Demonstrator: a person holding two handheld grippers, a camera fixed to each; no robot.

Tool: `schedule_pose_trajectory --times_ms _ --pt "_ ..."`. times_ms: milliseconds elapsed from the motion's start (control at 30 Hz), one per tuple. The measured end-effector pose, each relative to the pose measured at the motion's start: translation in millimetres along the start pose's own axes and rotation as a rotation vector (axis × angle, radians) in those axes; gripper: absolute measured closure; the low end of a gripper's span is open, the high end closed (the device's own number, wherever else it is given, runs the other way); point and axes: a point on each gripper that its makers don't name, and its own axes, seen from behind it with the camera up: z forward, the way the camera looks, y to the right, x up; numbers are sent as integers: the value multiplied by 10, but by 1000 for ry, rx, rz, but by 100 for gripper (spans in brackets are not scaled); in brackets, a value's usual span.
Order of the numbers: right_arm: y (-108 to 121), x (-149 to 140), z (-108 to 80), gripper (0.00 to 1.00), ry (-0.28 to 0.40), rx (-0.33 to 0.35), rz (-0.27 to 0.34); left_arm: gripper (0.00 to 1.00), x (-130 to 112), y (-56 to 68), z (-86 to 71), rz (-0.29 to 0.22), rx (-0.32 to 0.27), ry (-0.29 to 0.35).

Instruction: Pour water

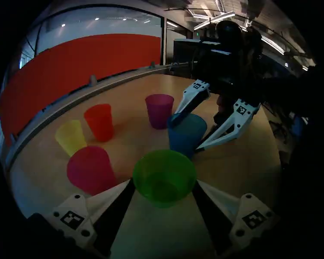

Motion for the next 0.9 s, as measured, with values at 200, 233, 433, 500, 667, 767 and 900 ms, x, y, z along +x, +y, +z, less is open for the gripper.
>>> schedule_pose_trajectory --times_ms 200,233,433,500,667,767,900 --pt "20 -23 -32 0 -5 -11 -1 8 -21 -11 -30 -3 3 -4" --pt "22 -26 -40 0 -5 -13 0 7 -27 -14 -38 0 6 -5" --pt "24 -51 -105 0 -6 -23 4 7 -83 -26 -96 2 21 -15" --pt "22 -64 -138 0 -6 -29 5 7 -104 -37 -122 0 28 -18" --pt "28 -115 -229 0 -7 -45 12 7 -163 -54 -196 -8 44 -22" --pt "35 -142 -282 0 -8 -57 17 7 -193 -56 -246 -13 53 -23" --pt "39 -170 -345 0 -5 -72 23 7 -214 -75 -313 -24 68 -17"
